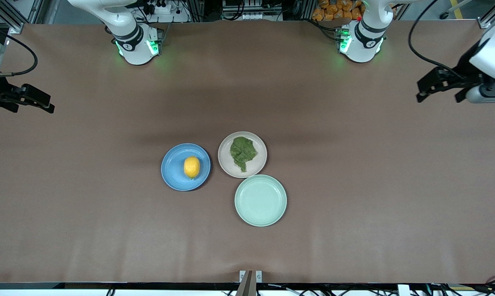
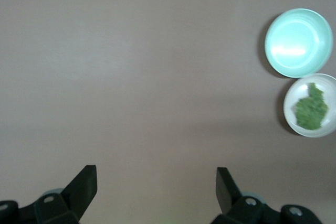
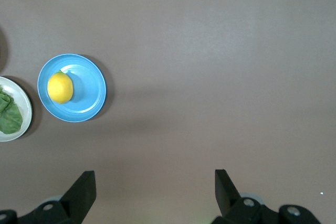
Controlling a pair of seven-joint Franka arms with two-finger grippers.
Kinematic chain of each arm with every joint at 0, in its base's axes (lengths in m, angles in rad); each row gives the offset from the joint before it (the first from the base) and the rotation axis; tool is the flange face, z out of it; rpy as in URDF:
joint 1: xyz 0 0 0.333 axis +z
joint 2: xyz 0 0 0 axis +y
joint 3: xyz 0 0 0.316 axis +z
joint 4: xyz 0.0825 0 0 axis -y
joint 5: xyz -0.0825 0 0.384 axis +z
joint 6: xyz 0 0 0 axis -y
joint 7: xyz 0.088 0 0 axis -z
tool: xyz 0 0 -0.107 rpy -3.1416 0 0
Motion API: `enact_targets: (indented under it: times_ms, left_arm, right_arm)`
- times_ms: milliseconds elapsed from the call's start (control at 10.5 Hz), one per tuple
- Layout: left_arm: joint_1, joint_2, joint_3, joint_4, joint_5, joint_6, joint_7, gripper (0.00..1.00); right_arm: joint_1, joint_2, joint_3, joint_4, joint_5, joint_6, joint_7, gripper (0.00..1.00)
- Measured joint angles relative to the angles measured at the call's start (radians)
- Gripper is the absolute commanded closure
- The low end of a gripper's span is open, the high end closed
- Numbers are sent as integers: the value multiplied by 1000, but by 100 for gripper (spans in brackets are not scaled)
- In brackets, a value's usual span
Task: Pick lemon and lettuce from blue and beige plates
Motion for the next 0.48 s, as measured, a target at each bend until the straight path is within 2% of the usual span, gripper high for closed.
enact_targets:
  times_ms: [287, 478]
  left_arm:
    - [-143, 26, -6, -5, -18, 2, -71, 0]
    - [-213, 67, -7, -7, -52, 43, -95, 0]
  right_arm:
    - [1, 6, 9, -14, 19, 25, 0, 0]
    - [2, 20, 11, -22, 69, 50, 7, 0]
